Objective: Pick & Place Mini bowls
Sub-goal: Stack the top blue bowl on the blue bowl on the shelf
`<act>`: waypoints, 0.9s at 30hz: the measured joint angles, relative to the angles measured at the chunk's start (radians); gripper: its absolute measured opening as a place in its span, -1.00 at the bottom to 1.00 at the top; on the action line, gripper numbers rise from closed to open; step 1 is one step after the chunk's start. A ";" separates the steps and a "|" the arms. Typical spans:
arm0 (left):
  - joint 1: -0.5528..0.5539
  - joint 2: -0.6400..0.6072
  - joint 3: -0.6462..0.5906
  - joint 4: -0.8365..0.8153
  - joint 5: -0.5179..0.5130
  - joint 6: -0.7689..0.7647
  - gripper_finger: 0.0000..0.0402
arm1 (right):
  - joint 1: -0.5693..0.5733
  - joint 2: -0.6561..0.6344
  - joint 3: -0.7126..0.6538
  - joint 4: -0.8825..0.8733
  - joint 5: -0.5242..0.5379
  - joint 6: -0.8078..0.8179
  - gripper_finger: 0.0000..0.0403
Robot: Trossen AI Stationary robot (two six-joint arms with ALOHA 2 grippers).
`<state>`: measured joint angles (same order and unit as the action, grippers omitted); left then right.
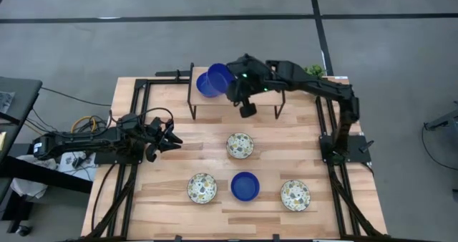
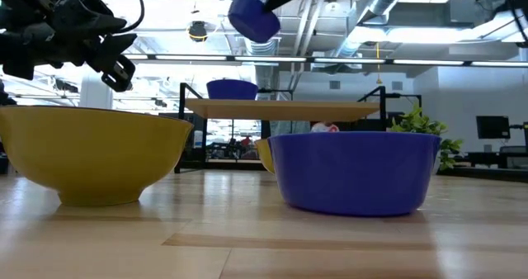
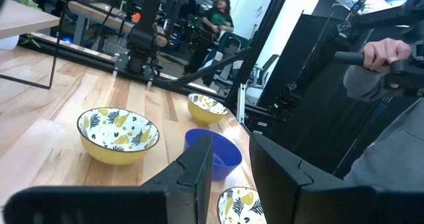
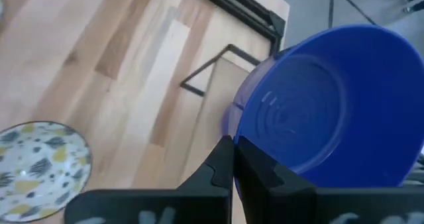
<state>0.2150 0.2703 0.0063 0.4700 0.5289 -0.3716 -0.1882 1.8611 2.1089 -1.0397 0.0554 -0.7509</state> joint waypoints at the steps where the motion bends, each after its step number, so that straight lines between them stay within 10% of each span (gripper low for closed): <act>1: 0.000 0.000 0.000 0.000 0.000 0.000 -0.51 | -0.002 0.019 0.027 -0.010 0.000 -0.010 -1.00; 27: 0.000 0.020 0.000 0.003 0.000 -0.001 -0.51 | -0.119 0.300 0.236 -0.047 0.006 -0.102 -1.00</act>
<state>0.2150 0.2905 0.0061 0.4730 0.5289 -0.3721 -0.3069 2.1611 2.3451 -1.0867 0.0619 -0.8533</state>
